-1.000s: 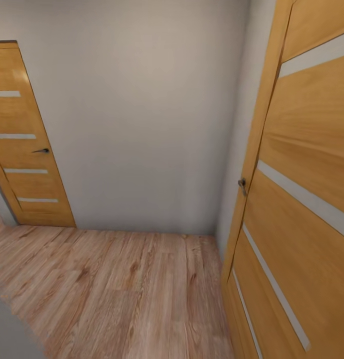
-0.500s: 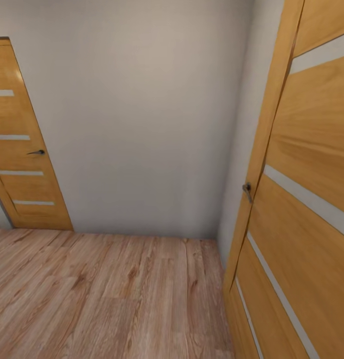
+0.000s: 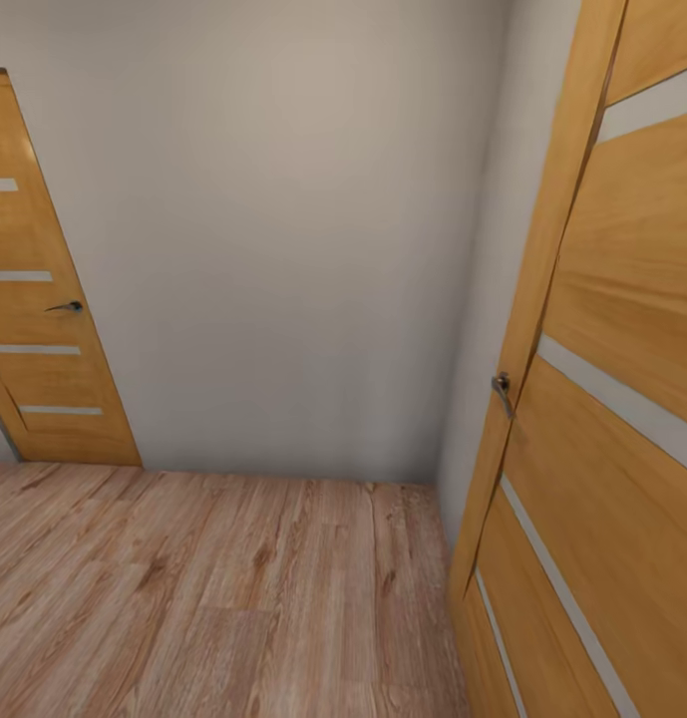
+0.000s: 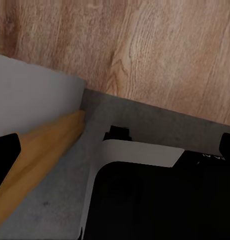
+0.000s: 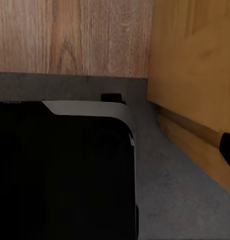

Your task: Move the two storage containers from the living room to the garage. In the garage, place one container on the floor and stack the other container on top of it (either order is fine).

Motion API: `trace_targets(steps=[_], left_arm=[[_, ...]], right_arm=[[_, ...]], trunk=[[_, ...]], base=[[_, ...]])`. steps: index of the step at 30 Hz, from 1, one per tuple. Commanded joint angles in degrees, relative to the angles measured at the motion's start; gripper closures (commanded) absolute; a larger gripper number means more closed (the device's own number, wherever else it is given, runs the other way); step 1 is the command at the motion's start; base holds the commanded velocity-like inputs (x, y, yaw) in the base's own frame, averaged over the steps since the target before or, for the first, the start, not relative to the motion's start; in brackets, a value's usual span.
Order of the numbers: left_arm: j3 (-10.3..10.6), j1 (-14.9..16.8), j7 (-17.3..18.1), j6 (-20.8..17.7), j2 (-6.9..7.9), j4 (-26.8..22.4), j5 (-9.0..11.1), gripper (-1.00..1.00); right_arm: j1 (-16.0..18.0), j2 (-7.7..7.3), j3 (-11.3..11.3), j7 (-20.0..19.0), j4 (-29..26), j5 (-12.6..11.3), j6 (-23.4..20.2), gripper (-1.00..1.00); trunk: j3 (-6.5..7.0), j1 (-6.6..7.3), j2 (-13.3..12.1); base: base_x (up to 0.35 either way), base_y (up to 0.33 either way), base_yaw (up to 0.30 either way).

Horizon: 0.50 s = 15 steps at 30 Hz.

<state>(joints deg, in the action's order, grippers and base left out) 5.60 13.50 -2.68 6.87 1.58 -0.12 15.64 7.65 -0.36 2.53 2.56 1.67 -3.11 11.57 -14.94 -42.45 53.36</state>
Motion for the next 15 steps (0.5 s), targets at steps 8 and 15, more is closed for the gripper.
trace_targets(steps=[8,15], left_arm=[[0.47,0.04,-0.14,0.16,0.00,0.03,0.45,-1.00],[0.46,0.04,-0.14,0.16,0.00,0.03,0.45,-1.00]], right_arm=[[0.08,0.01,0.28,0.07,0.18,-0.32,0.32,-1.00],[0.08,0.09,0.28,0.07,0.18,-0.32,0.30,-1.00]], trunk=[[-0.07,-0.02,0.04],[-0.07,-0.02,0.04]], base=[[0.175,0.000,0.000],[0.179,0.000,0.000]])
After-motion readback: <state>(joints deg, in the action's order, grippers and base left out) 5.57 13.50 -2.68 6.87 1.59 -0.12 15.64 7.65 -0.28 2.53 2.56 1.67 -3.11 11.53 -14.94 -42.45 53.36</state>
